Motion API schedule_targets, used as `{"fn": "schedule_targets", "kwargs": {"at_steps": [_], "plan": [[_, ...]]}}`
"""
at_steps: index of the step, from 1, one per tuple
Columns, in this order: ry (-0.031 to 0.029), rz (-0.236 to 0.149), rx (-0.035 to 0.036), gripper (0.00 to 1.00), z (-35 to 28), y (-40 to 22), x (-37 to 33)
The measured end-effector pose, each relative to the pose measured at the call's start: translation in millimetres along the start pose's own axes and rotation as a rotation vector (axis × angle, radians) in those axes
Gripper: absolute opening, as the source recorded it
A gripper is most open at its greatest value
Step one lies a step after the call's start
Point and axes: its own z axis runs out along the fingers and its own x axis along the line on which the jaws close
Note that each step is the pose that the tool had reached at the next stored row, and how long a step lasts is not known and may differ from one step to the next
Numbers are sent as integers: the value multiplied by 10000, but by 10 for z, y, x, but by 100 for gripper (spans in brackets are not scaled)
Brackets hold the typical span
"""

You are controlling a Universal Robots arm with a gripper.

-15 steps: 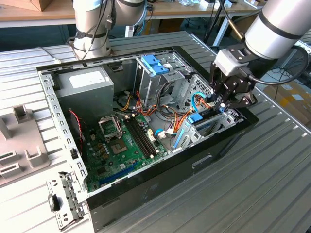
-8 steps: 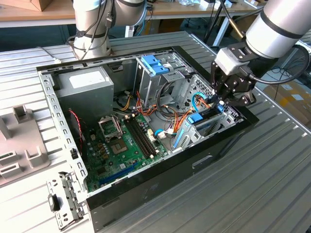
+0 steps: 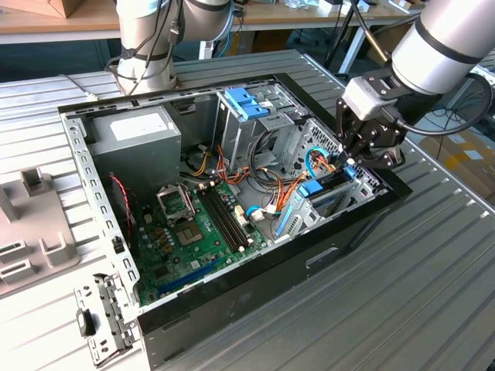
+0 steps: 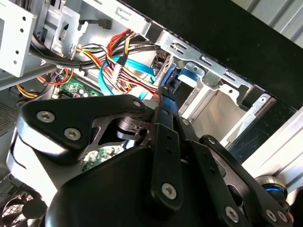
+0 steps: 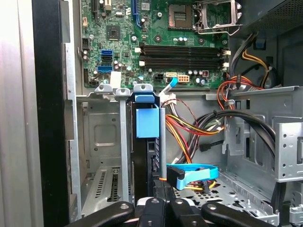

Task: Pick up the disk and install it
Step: 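Insert the first disk wire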

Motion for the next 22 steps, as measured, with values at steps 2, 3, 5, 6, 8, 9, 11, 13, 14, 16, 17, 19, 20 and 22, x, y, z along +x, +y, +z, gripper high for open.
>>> {"fn": "schedule_targets", "kwargs": {"at_steps": [2, 3, 5, 6, 8, 9, 11, 13, 14, 16, 17, 19, 20, 22], "plan": [[-4, 4, -26, 11, 14, -11, 8], [-10, 6, -38, 11, 22, -15, 13], [-20, 9, -54, 11, 35, -20, 21], [-24, 9, -60, 11, 40, -21, 24], [-31, 14, -86, 11, 65, -27, 37], [-31, 14, -92, 11, 70, -29, 39], [-34, 15, -96, 11, 78, -31, 46], [-36, 15, -96, 11, 76, -34, 48], [-39, 15, -96, 11, 71, -37, 48], [-41, 15, -96, 11, 19, -55, 39], [-41, 15, -96, 11, 10, -63, 38], [-41, 15, -97, 11, -15, -97, 33], [-40, 15, -98, 11, -24, -116, 30], [-43, 16, -100, 11, -33, -143, 28]]}}
